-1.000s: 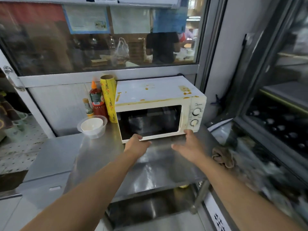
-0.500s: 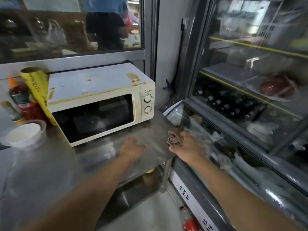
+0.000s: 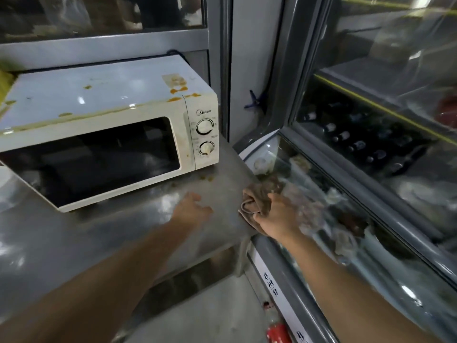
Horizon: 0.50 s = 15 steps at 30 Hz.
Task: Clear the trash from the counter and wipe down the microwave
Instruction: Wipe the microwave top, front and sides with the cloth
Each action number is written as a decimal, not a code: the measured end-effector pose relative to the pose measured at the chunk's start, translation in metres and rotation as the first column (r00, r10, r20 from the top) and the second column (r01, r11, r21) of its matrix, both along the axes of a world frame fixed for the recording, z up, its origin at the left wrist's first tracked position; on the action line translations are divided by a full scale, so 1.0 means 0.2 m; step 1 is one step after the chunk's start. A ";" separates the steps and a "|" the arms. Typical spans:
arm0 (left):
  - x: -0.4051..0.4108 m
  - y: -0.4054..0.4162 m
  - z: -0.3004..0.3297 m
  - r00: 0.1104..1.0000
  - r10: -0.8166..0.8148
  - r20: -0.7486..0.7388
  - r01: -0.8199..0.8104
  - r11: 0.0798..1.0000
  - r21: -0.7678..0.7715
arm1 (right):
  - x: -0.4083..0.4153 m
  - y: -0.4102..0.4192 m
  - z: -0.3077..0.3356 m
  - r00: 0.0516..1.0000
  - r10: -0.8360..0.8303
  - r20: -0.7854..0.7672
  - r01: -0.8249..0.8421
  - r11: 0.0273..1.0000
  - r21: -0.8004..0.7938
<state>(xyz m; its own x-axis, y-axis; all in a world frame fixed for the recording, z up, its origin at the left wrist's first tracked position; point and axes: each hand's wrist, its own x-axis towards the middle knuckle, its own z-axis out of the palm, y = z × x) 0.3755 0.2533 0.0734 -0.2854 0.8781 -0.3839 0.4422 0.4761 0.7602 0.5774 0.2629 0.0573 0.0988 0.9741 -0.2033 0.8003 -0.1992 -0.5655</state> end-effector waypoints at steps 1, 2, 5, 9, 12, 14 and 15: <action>0.00 0.02 -0.02 1.000 0.020 -0.008 -0.020 1.000 -0.003 | 0.00 0.04 -0.04 1.000 0.005 0.022 -0.005 1.000 0.025; 0.01 0.04 -0.04 0.999 0.039 -0.003 -0.039 0.999 0.005 | 0.00 0.07 -0.07 0.999 0.004 0.052 -0.007 0.999 0.045; 0.01 0.08 -0.09 0.998 0.052 -0.042 -0.052 0.999 -0.004 | -0.01 0.15 -0.17 0.988 -0.003 0.152 -0.018 0.991 0.131; 0.01 0.10 -0.14 0.997 0.047 -0.062 -0.047 0.999 -0.002 | 0.00 0.21 -0.25 0.966 0.013 0.259 -0.044 0.993 0.113; 0.02 0.10 -0.15 0.995 0.053 -0.084 -0.054 0.999 -0.008 | 0.01 0.23 -0.28 0.981 -0.006 0.194 -0.024 0.988 0.153; 0.02 0.08 -0.14 0.995 0.064 -0.075 -0.064 0.998 -0.009 | 0.02 0.23 -0.26 0.991 -0.060 0.121 0.037 0.983 0.181; 0.01 0.08 -0.14 0.996 0.063 -0.071 -0.064 0.998 -0.012 | 0.01 0.22 -0.23 0.994 -0.080 0.072 0.066 0.982 0.179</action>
